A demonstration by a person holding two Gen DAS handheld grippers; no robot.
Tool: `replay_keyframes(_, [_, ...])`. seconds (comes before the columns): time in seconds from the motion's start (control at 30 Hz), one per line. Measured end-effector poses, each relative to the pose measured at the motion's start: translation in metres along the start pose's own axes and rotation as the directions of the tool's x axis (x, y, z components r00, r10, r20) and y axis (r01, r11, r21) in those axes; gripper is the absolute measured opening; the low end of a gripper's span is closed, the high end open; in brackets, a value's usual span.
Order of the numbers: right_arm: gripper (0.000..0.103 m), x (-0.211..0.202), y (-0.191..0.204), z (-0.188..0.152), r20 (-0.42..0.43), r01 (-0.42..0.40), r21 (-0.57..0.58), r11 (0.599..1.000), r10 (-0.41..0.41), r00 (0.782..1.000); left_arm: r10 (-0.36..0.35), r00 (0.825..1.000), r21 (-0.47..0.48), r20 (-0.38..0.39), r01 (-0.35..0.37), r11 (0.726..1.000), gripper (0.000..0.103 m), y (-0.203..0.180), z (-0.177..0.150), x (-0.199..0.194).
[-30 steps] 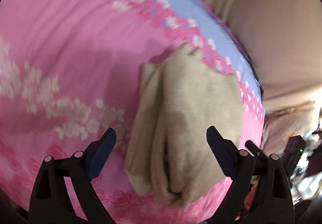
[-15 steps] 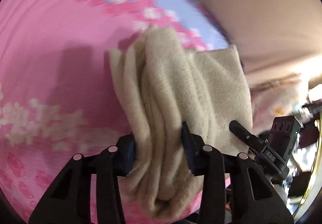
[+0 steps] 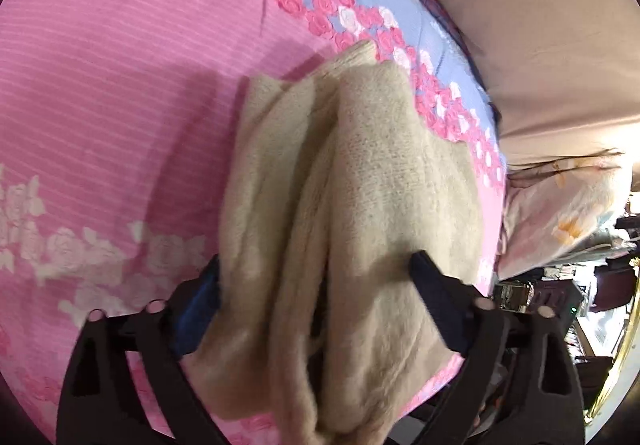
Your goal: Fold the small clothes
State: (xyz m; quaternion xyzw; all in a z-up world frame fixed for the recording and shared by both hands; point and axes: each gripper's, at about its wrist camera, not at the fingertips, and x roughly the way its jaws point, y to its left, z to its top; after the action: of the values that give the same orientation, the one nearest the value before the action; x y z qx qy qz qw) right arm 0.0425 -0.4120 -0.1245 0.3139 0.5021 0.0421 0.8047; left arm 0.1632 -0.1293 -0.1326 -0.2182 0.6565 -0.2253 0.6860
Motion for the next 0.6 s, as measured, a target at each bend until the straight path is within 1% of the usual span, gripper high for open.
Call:
replay_keyframes(0.07, [0.076, 0.011, -0.002, 0.003, -0.036, -0.029, 0.009, 1.000, 0.029, 0.999, 0.033, 0.999, -0.019, -0.038, -0.034, 0.999, 0.094, 0.002, 0.002, 0.015])
replay_keyframes(0.1, [0.077, 0.017, -0.004, 0.004, -0.054, -0.042, 0.020, 0.999, 0.043, 0.998, 0.023, 0.999, -0.046, -0.038, -0.025, 0.999, 0.097, 0.005, 0.001, 0.019])
replay_keyframes(0.13, [0.077, 0.024, -0.005, 0.004, -0.077, -0.059, 0.034, 0.998, 0.062, 0.995, 0.025, 0.999, -0.053, -0.021, -0.026, 0.998, 0.096, 0.004, 0.001, 0.017])
replay_keyframes(0.17, [0.077, 0.030, -0.005, 0.003, -0.090, -0.072, 0.048, 0.996, 0.077, 0.993, 0.043, 0.999, -0.048, -0.027, -0.044, 0.998, 0.095, 0.001, 0.002, 0.018])
replay_keyframes(0.2, [0.077, 0.036, -0.005, 0.002, -0.092, -0.079, 0.063, 0.995, 0.084, 0.992, 0.045, 0.999, -0.038, -0.029, -0.046, 0.998, 0.085, -0.002, 0.001, 0.018])
replay_keyframes(0.23, [0.075, 0.037, -0.005, 0.003, -0.086, -0.080, 0.071, 0.994, 0.086, 0.993, 0.024, 0.999, -0.028, -0.033, -0.025, 0.999, 0.070, -0.006, 0.002, 0.018])
replay_keyframes(0.27, [0.074, 0.037, -0.003, 0.003, -0.073, -0.074, 0.082, 0.994, 0.080, 0.994, 0.014, 0.999, -0.027, -0.038, -0.015, 1.000, 0.066, -0.009, 0.003, 0.018])
replay_keyframes(0.3, [0.065, 0.034, -0.002, 0.003, -0.061, -0.077, 0.087, 0.993, 0.082, 0.995, 0.011, 0.999, -0.025, -0.038, -0.012, 1.000, 0.055, -0.014, 0.003, 0.013])
replay_keyframes(0.33, [0.054, 0.030, 0.001, 0.002, -0.042, -0.073, 0.082, 0.994, 0.077, 0.996, 0.009, 0.999, -0.014, -0.039, -0.010, 1.000, 0.047, -0.017, 0.003, 0.009])
replay_keyframes(0.4, [0.046, 0.019, 0.008, 0.000, -0.011, -0.069, 0.060, 0.996, 0.070, 0.998, 0.012, 0.999, 0.025, -0.034, -0.011, 1.000, 0.042, -0.026, 0.003, -0.002])
replay_keyframes(0.43, [0.043, 0.013, 0.012, -0.001, 0.002, -0.062, 0.050, 0.997, 0.062, 0.998, 0.008, 1.000, 0.038, -0.030, -0.006, 0.999, 0.039, -0.032, 0.003, -0.005])
replay_keyframes(0.5, [0.042, 0.001, 0.024, -0.002, 0.037, -0.043, 0.023, 0.999, 0.042, 0.998, -0.011, 1.000, 0.074, -0.022, 0.013, 0.997, 0.038, -0.043, 0.002, -0.017])
replay_keyframes(0.6, [0.042, -0.033, 0.044, -0.004, 0.118, -0.016, -0.016, 1.000, 0.018, 0.993, -0.048, 0.999, 0.115, -0.004, 0.048, 0.992, 0.037, -0.061, 0.001, -0.037])
